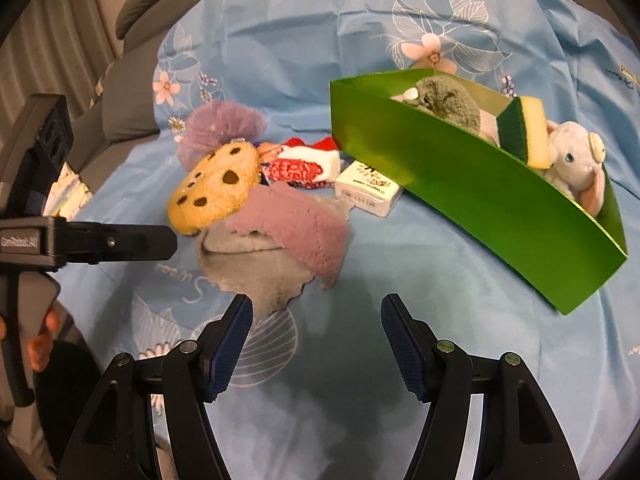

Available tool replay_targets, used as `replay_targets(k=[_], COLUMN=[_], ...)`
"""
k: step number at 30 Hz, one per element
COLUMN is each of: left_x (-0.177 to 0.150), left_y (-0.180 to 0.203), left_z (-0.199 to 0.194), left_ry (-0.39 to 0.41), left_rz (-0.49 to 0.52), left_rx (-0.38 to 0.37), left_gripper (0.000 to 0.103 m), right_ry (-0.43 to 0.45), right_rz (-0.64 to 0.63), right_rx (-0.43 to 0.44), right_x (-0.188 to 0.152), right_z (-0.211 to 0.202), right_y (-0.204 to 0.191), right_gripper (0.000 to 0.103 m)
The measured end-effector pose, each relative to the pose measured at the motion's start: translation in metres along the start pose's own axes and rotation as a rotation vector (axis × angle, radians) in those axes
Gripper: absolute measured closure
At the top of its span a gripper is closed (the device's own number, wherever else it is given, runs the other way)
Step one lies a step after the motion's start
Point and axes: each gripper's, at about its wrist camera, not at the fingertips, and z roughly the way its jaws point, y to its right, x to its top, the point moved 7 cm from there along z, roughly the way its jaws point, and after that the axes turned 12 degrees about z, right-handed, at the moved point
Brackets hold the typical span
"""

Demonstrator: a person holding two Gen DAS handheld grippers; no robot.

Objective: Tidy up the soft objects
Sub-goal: 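Reach the right gripper to the pink-and-grey cloth and grasp it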

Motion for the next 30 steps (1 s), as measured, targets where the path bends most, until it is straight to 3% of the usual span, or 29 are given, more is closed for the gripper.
replay_targets(k=[7, 11, 14, 19, 21, 22, 24, 26, 30], left_x=[0.009, 0.013, 0.012, 0.006, 0.005, 0.005, 0.006, 0.006, 0.001], left_y=[0.003, 0.003, 0.004, 0.006, 0.004, 0.003, 0.000, -0.004, -0.011], left_z=[0.016, 0.020, 0.027, 0.042, 0.045, 0.044, 0.043, 0.043, 0.039], left_ry=[-0.009, -0.007, -0.021, -0.062, -0.064, -0.059, -0.053, -0.054, -0.053], left_rz=[0.038, 0.070, 0.096, 0.087, 0.069, 0.065, 0.048, 0.026, -0.015], left_rx=[0.016, 0.035, 0.040, 0.009, 0.004, 0.008, 0.007, -0.005, -0.033], left_gripper=[0.003, 0.009, 0.019, 0.047, 0.057, 0.059, 0.073, 0.084, 0.092], right_ry=[0.000, 0.008, 0.011, 0.007, -0.006, -0.012, -0.018, -0.021, -0.017], right_rz=[-0.041, -0.075, -0.081, -0.082, -0.065, -0.051, -0.042, -0.042, -0.010], right_rx=[-0.012, -0.023, 0.011, 0.071, 0.096, 0.113, 0.129, 0.132, 0.161], right_x=[0.012, 0.022, 0.028, 0.035, 0.036, 0.036, 0.036, 0.034, 0.032], right_z=[0.024, 0.035, 0.040, 0.049, 0.052, 0.053, 0.054, 0.054, 0.049], right_y=[0.001, 0.003, 0.001, -0.003, -0.006, -0.006, -0.007, -0.009, -0.008], right_gripper=[0.035, 0.035, 0.035, 0.036, 0.054, 0.058, 0.069, 0.074, 0.088])
